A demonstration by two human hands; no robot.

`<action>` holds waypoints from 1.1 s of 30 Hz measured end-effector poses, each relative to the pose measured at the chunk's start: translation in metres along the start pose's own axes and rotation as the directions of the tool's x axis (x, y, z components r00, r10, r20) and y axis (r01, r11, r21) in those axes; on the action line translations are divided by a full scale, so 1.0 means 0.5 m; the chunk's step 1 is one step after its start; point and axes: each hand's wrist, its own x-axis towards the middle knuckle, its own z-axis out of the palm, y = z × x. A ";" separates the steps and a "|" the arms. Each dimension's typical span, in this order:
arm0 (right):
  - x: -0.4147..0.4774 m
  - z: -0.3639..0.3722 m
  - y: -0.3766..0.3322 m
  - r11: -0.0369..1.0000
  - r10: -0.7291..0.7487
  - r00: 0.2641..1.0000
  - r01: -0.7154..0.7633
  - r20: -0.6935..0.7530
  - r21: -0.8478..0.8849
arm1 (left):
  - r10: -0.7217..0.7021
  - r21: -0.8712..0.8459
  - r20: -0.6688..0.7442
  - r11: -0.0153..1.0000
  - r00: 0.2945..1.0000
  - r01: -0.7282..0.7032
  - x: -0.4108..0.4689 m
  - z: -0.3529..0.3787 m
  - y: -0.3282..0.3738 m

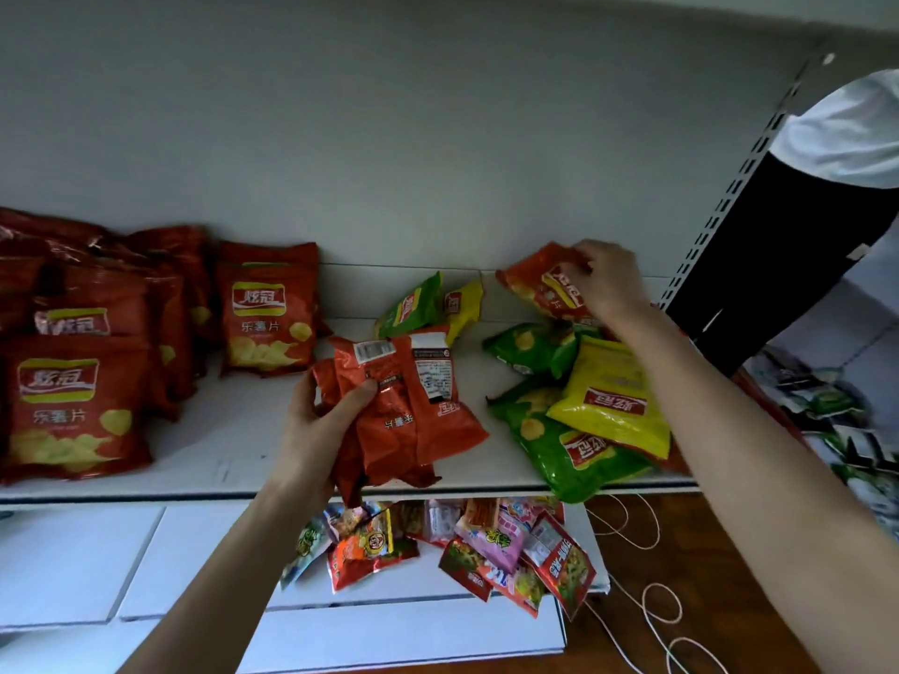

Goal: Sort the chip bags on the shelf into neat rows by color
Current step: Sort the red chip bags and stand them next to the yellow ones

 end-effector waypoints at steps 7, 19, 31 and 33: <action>-0.067 -0.132 -0.047 0.948 -0.093 0.993 0.110 -0.073 0.299 | 0.245 -0.018 -0.058 0.969 0.968 -0.246 -0.016 0.016 0.047; -0.169 -0.072 -0.272 0.886 -0.348 0.822 0.131 0.451 0.445 | 0.285 0.008 -0.135 0.958 0.949 -0.286 -0.058 -0.103 0.084; -0.214 0.063 -0.515 0.837 -0.508 0.759 0.323 0.407 0.443 | 0.134 0.029 0.076 0.990 0.988 -0.137 -0.087 -0.276 0.128; -0.218 0.073 -0.522 0.841 -0.477 0.798 0.295 0.368 0.453 | 0.132 0.016 0.084 0.991 0.988 -0.134 -0.080 -0.302 0.137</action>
